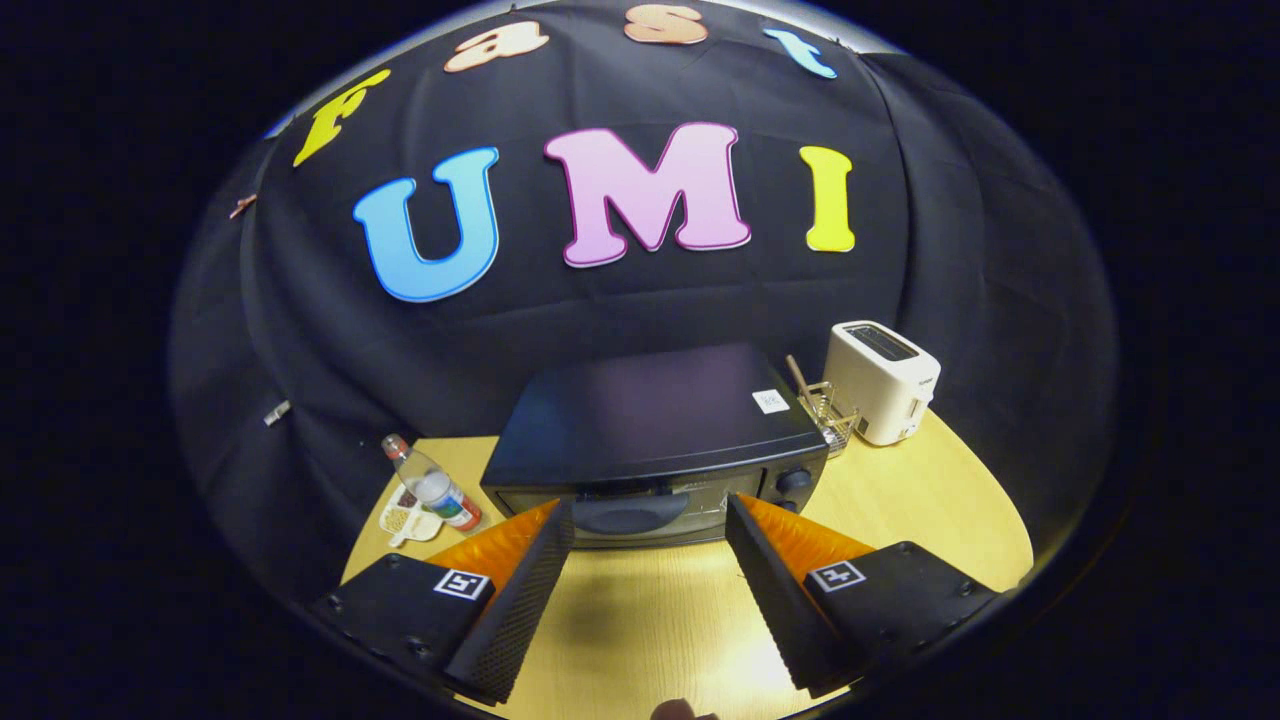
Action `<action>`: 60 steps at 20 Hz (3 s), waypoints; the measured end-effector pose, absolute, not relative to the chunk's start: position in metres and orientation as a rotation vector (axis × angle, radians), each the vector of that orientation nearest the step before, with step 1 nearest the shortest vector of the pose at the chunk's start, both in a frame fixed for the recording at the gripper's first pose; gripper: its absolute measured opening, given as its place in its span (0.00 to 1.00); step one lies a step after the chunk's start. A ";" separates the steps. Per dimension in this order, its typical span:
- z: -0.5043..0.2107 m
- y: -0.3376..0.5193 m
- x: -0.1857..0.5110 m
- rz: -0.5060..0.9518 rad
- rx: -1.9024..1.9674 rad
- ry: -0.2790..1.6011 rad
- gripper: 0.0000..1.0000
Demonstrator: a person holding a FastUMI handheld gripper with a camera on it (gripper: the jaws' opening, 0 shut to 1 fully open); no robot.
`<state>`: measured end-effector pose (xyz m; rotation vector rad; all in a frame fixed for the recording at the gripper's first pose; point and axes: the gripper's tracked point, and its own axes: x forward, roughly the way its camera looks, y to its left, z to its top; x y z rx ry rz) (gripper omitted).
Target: Open the toaster oven, put the food inside, and close the toaster oven door.
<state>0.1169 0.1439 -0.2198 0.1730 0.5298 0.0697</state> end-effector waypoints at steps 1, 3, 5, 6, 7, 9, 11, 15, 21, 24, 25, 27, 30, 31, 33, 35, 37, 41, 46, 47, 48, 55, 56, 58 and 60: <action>-0.204 0.138 0.115 0.066 0.181 0.501 1.00; -0.171 0.128 0.113 0.061 0.184 0.432 0.99; -0.140 0.119 0.109 0.063 0.165 0.361 1.00; -0.126 0.113 0.107 0.064 0.150 0.328 0.99; -0.112 0.107 0.105 0.065 0.134 0.291 0.99; -0.090 0.093 0.100 0.064 0.101 0.233 0.99; -0.071 0.083 0.093 0.064 0.082 0.187 0.99; -0.036 0.062 0.074 0.080 0.073 0.104 0.99; -0.009 0.032 0.051 0.109 0.078 0.039 0.99; -0.004 0.022 0.045 0.122 0.056 0.018 0.99; -0.003 0.022 0.043 0.132 0.052 0.016 0.99; -0.004 0.022 0.042 0.141 0.058 0.017 0.99; -0.006 0.012 0.040 0.097 0.088 0.027 0.99; -0.008 0.006 0.036 0.078 0.090 0.037 0.99; -0.005 0.004 0.035 0.055 0.082 0.029 0.98; -0.004 0.007 0.032 0.035 0.080 0.032 0.98; -0.003 0.013 0.029 0.025 0.084 0.028 0.98; -0.008 0.028 0.021 0.014 0.075 0.035 0.98; -0.014 0.043 0.018 0.014 0.087 0.050 0.98; -0.015 0.044 0.018 0.017 0.082 0.051 0.98; -0.015 0.045 0.019 0.021 0.079 0.050 0.98; -0.022 0.049 0.023 0.065 0.066 0.053 0.99; -0.023 0.046 0.024 0.063 0.064 0.051 0.99; -0.028 0.046 0.025 0.064 0.059 0.051 0.99; -0.032 0.044 0.026 0.062 0.054 0.060 0.98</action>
